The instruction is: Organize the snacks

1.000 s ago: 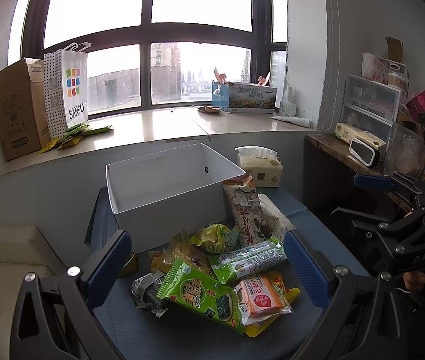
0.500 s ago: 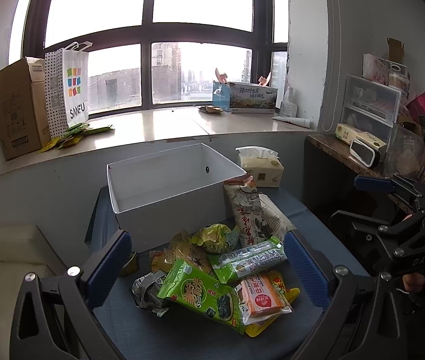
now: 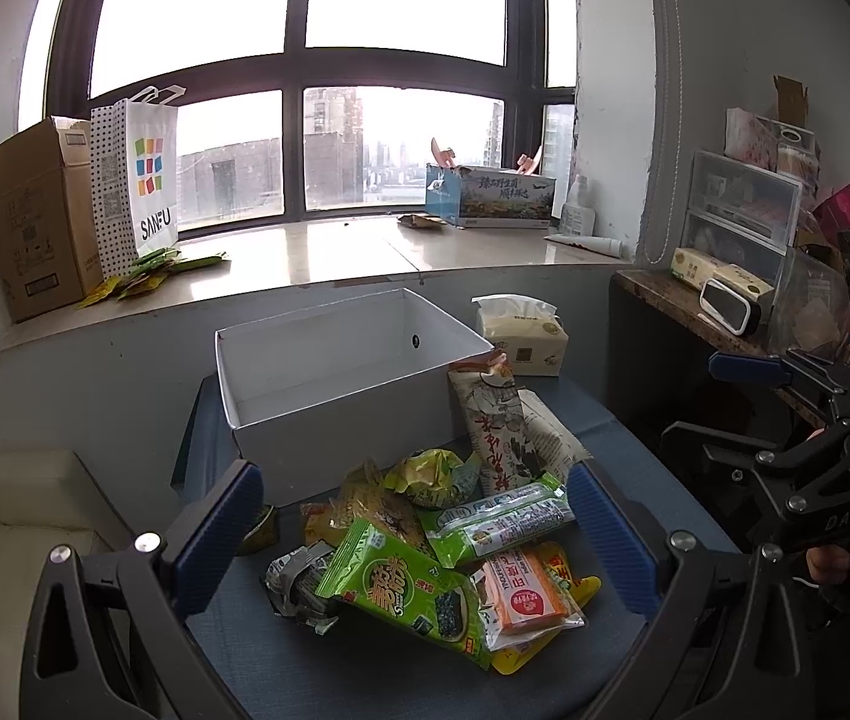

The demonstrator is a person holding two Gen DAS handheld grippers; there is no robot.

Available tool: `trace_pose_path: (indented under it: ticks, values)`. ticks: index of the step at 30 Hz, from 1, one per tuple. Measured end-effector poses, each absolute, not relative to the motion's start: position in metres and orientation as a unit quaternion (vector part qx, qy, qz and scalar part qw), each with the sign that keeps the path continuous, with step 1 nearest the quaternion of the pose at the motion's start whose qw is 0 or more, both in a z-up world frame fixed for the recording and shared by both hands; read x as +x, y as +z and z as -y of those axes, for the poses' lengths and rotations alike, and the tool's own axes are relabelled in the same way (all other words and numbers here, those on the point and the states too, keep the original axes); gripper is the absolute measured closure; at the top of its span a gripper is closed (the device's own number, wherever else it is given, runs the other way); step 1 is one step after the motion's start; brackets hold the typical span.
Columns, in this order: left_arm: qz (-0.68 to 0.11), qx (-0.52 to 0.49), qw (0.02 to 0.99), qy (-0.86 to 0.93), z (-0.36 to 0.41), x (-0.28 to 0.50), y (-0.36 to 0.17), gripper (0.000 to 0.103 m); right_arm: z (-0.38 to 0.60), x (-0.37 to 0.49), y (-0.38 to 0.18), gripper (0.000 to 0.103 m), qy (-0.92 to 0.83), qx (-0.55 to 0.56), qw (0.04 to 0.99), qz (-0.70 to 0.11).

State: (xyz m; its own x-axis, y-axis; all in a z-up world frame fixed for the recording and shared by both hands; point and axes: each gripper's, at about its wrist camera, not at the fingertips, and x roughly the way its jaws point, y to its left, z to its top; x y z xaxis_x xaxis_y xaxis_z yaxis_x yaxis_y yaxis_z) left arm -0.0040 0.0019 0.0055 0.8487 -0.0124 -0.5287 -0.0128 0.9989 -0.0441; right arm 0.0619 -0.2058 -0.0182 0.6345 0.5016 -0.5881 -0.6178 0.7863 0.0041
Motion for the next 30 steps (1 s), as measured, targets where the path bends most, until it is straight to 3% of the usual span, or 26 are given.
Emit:
trace_pose_path:
  ticks: [25,30]
  values:
    - [-0.264,-0.027,0.964,-0.004,-0.003,-0.007,0.005,0.0,0.203,0.066,-0.024,0.0,0.33,-0.093,0.888,-0.307]
    - [-0.242,-0.048,0.969,-0.021,-0.01,-0.007,0.001,0.0,0.196,0.099,-0.046,0.0,0.334,-0.075,0.879,-0.333]
